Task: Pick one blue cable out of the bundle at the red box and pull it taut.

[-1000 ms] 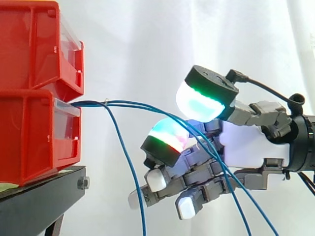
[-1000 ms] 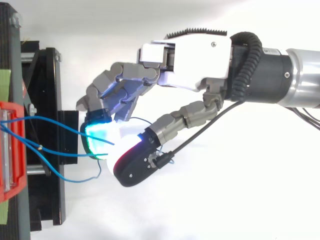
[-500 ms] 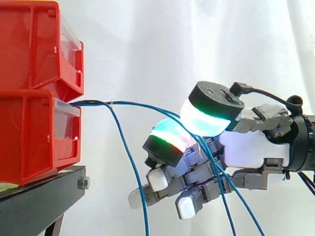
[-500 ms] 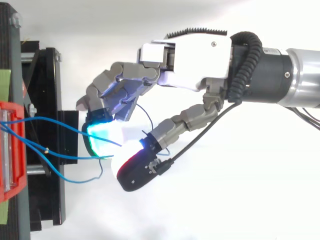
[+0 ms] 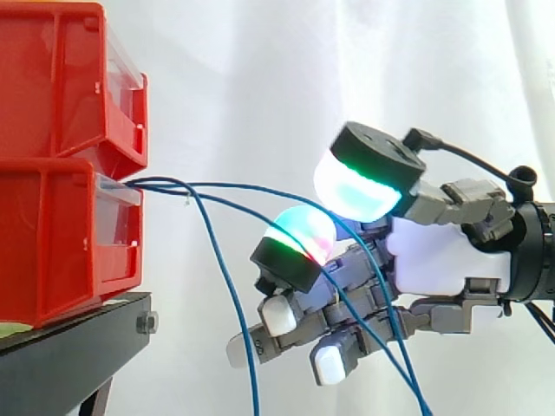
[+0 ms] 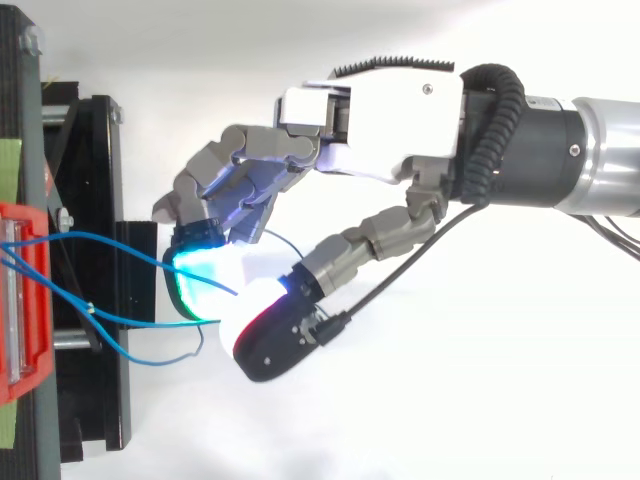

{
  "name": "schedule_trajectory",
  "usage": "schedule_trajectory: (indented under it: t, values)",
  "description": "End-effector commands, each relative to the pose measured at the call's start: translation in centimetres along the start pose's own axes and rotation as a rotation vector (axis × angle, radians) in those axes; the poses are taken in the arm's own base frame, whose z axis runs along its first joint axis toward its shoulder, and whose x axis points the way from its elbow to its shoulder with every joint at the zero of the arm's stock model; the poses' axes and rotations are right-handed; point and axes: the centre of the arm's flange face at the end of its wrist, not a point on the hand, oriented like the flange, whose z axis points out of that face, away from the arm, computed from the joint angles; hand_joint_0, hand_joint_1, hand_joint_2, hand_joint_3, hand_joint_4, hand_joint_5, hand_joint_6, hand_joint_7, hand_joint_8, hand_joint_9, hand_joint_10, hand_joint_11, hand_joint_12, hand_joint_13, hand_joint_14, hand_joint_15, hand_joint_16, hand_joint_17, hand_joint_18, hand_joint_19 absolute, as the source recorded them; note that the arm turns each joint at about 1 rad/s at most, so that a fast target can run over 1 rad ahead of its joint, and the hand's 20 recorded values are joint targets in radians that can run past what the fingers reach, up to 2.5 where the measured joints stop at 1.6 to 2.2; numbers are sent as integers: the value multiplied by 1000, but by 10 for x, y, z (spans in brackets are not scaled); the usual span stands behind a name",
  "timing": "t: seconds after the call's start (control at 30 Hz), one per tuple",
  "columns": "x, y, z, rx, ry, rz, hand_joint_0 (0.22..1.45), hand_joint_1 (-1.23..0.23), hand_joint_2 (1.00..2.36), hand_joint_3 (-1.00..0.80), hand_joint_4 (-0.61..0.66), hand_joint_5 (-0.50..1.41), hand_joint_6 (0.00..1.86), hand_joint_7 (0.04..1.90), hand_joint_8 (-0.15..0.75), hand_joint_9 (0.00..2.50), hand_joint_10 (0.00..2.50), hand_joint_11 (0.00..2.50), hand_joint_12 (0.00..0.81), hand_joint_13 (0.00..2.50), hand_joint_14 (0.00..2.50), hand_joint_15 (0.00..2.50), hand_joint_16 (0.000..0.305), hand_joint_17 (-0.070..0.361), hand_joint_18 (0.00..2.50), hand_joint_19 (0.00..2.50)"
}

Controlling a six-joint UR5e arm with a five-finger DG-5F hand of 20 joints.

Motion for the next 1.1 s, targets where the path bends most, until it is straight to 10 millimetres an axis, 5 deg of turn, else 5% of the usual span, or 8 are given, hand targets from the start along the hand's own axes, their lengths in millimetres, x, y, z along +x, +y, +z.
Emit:
schedule_trajectory:
  t: [0.0,0.27,0.53,0.7,1.07]
  values:
    - [0,0,0,-1,0,1,560,-681,1000,-500,201,-134,861,1059,350,801,14,664,406,445,6,219,61,138,801,538]
    - [-1,1,0,-2,-2,2,607,-696,1009,-395,195,-131,861,1085,348,819,14,676,397,448,6,223,60,134,798,551]
    - [0,2,0,-3,1,2,553,-592,1001,-485,209,-128,860,1025,356,831,12,673,407,447,6,222,61,138,801,551]
    - [0,4,0,-4,0,2,603,-506,1009,-390,207,-111,803,1012,344,822,14,619,398,428,6,221,60,135,758,557]
    - [0,5,0,-7,-1,1,585,-634,1020,-163,172,-111,780,1080,351,779,12,644,401,391,7,226,60,135,712,553]
